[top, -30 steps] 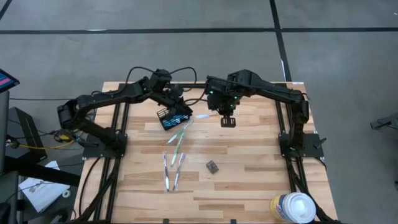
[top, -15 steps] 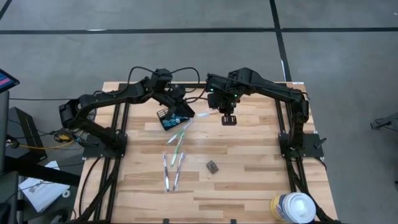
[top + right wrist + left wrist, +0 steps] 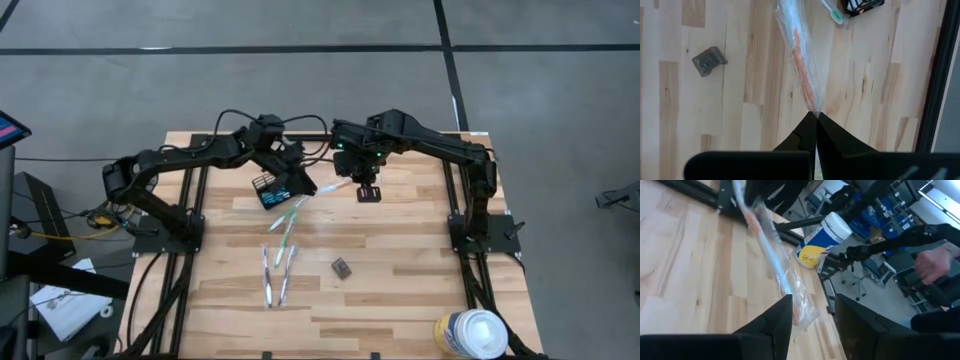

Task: Pick & Place toothbrushing station
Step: Put the orange toothbrush into the black organizer

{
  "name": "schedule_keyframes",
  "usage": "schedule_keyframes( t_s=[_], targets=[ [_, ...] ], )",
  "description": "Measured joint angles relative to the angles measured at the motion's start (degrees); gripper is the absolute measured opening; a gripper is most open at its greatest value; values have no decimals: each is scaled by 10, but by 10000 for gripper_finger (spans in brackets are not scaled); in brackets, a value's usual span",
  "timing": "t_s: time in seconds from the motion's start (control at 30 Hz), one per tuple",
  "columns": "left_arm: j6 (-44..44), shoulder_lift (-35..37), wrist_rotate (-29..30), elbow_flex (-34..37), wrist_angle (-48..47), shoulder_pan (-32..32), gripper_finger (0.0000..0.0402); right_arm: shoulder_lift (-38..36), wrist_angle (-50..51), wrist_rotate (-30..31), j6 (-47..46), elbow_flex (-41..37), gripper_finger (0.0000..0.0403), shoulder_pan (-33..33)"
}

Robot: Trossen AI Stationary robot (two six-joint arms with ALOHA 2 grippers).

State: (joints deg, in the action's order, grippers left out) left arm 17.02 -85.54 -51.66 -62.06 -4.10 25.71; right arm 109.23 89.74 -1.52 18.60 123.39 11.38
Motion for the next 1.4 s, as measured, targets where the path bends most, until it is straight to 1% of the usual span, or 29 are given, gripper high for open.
schedule_keyframes(
  t_s=[0.17, 0.27, 0.5, 0.73, 0.9, 1.0, 1.2, 1.4],
  targets=[
    [-1, -10, 7, -1, 6, 3, 141, 0, -2, -2, 0, 0, 0, -1],
    [0, -13, 9, 1, 0, 14, 141, 0, -2, -14, 0, 0, 0, -2],
    [0, -13, 6, 0, 2, 43, 140, 0, -2, -16, 0, 0, 0, -9],
    [0, -13, -23, 0, 1, 55, 140, 0, -1, -17, 5, 0, 0, -12],
    [0, -13, -71, 0, 0, 41, 140, 0, -1, -17, 18, 0, 0, -15],
    [16, -13, -101, 0, 1, 33, 140, 0, -3, -17, 25, 0, 0, -16],
    [31, -17, -105, 0, 5, 16, 140, 0, -8, -17, 26, 0, 0, -16],
    [62, -52, -104, 0, 21, -14, 140, 0, -18, -17, 26, 0, 0, -17]
  ],
)
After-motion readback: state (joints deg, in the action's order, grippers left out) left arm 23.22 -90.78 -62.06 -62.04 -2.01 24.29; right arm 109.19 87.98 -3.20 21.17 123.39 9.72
